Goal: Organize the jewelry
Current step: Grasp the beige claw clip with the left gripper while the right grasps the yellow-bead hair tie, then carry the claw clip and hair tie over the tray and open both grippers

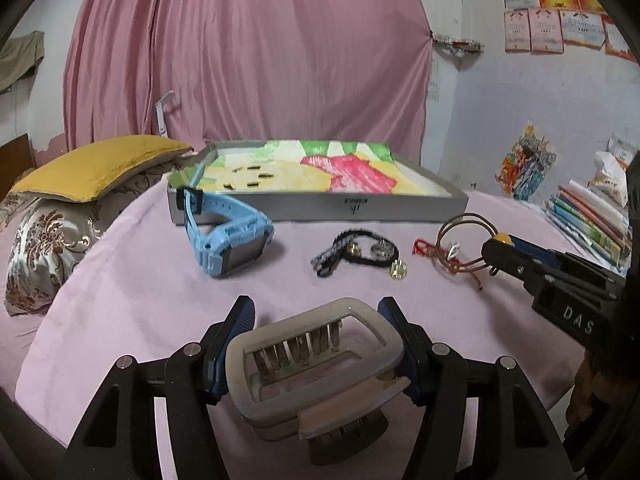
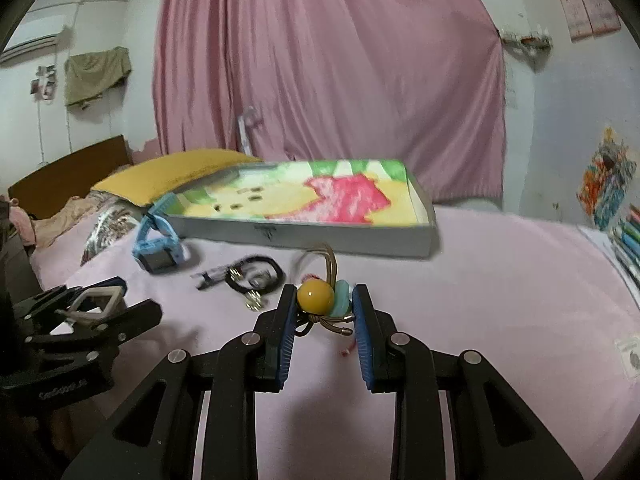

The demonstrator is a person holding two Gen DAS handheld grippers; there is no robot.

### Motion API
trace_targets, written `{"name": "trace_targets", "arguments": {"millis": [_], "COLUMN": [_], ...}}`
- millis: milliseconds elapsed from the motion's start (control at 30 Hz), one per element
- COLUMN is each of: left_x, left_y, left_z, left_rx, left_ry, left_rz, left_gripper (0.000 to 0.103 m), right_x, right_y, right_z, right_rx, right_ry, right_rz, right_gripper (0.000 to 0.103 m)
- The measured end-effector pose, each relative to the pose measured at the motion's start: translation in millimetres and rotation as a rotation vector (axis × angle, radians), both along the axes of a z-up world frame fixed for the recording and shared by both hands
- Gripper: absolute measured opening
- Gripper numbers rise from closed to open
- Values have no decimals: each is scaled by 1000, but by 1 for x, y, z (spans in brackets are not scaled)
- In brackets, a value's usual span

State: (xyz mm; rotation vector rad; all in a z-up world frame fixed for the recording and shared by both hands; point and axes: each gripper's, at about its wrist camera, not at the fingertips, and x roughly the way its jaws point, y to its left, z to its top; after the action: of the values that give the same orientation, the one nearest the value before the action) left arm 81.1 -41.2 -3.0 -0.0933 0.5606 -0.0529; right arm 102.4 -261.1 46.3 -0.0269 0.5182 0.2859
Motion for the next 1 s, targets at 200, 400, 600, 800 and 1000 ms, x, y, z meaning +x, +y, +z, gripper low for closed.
{"name": "trace_targets", "arguments": {"millis": [200,400,600,800,1000], "left_x": [2,13,34,70,113], "left_y": [4,8,15,26,40], "left_z": [17,46,72,86,84], "left_rx": [-21,-12,28,69,62], "left_ry": [-74,-190,-310,-344,-258], "left_rz": [12,29,49,54,47], "left_gripper": [61,61,61,61,61], "right_x": [-8,1,28,70,110], "right_y": [6,13,22,31,41], "right_z": [18,38,55,60,53], "right_rx": [29,79,112,129,116], "right_ry": [-95,-200,-279,-264,-190], "right_rz": [42,61,65,51,25], "right_gripper": [24,24,24,24,24]}}
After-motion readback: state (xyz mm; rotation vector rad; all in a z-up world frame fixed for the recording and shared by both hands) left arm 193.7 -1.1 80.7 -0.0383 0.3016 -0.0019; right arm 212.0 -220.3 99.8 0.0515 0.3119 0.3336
